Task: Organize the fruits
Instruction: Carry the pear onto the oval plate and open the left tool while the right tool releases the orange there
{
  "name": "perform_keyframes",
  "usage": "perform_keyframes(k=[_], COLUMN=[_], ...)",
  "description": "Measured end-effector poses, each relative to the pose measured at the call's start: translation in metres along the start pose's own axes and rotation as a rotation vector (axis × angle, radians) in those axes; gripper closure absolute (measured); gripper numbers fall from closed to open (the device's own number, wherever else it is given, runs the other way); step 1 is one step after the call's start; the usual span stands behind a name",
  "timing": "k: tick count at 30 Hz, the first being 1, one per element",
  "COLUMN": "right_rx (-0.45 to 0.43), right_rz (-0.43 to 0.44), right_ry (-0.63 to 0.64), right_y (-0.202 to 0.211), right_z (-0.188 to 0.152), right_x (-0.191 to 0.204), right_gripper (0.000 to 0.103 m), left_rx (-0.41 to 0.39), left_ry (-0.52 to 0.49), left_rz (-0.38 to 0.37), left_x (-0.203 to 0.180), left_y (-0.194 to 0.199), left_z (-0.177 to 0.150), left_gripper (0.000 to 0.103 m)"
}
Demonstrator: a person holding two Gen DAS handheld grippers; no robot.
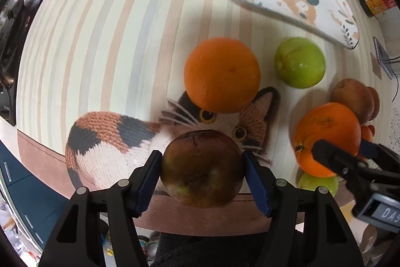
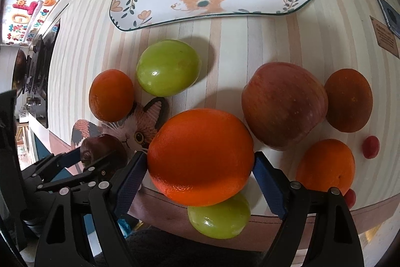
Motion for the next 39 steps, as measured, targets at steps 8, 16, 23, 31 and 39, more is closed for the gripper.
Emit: perform_keyframes(k=[8,16,23,31,39], right_rx=[-0.029,-0.156,-0.199,-0.145,-0.095], right_rz=[0.122,0.239,0.138,0.050,0.025], right_ry=[-0.033,-0.078,-0.100,-0.100,-0.090], right_y=[0.038,0.115,0.104,0.066,0.048], right_z=[0.007,0.068,0.164,0.214,0.226], right_x=[0.003,0.001,-0.010,-0.007,-0.008], right_gripper=[0.016,0.016,0.016,0.016,0.016], left_rx=[-0.084,-0.206,-0.124,0.010,0.077], left_ry=[0.027,0.012,-0.022,-0.018,-0.014], left_rz=[-0.067,-0.119,-0.092,-0.115,-0.143], left_x=[0.010,0.018,0.012,-0.005,-0.011], left_y=[0.052,0.128,0.090,0.033,0.013], left_z=[0.022,0.114,0.206,0.255,0.264], left_gripper=[0.040,0.040,0.040,0.040,0.039])
Point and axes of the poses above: each gripper's, at about its wrist camera, not at the fingertips, and y roughly against the way its jaws point, x to its left, z to its top, the point moved 4 cm from there along -y, roughly the way its jaws point, and after that the axes turned 13 degrees about -y, right-handed, at the moved point
